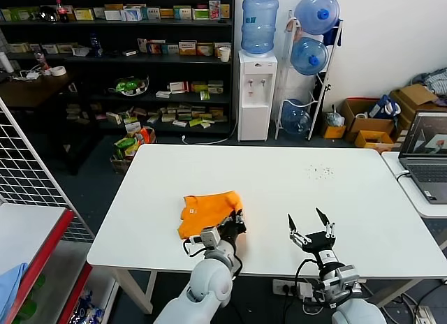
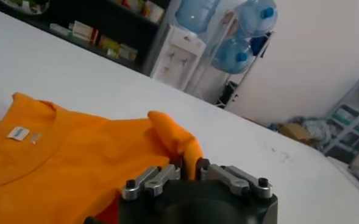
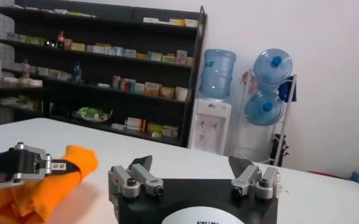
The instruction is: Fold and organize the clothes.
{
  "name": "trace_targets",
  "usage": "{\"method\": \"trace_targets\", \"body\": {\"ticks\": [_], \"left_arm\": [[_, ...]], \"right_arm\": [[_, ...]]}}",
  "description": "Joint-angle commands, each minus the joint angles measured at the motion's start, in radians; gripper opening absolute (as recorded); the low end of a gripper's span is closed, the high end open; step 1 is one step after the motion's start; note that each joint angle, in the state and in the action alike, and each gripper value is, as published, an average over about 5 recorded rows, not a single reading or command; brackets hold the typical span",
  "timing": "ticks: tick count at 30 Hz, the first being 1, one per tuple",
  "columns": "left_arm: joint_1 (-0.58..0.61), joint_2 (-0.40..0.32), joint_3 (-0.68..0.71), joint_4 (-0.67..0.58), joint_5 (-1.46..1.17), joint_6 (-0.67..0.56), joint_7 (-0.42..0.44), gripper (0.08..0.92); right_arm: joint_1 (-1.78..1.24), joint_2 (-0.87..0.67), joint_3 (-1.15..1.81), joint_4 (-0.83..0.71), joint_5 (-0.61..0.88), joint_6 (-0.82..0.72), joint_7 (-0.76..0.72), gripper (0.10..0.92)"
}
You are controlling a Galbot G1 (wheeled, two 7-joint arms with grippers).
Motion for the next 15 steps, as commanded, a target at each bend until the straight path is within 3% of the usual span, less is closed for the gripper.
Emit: {"method": "trace_targets", "body": {"ticks": [1,7,12,15], "left_arm": [[0.033,0.025,0.039,-0.044,0.082,-0.205,0.171,0.306],[0.134,0.231,-0.052,-0.116,0.229,-0.322,0.25,0.462],[0.222,0.328,-0.16,-0.123,0.329,-0.414,0.229,0.61],[0.266,0.361,-0.225,-0.128,0.353,-0.403,0.231,0.696]], "right_arm": [[0.022,0.006,0.031,-0.015,0.018,-0.027,-0.023,0.823],[0.045,0.035,0.049,-0.028,0.012,-0.073,-0.071,0.823],[0.059,0.064,0.075,-0.04,-0.001,-0.099,-0.124,0.823],[0.069,0.088,0.097,-0.048,-0.013,-0.121,-0.163,0.823]]}}
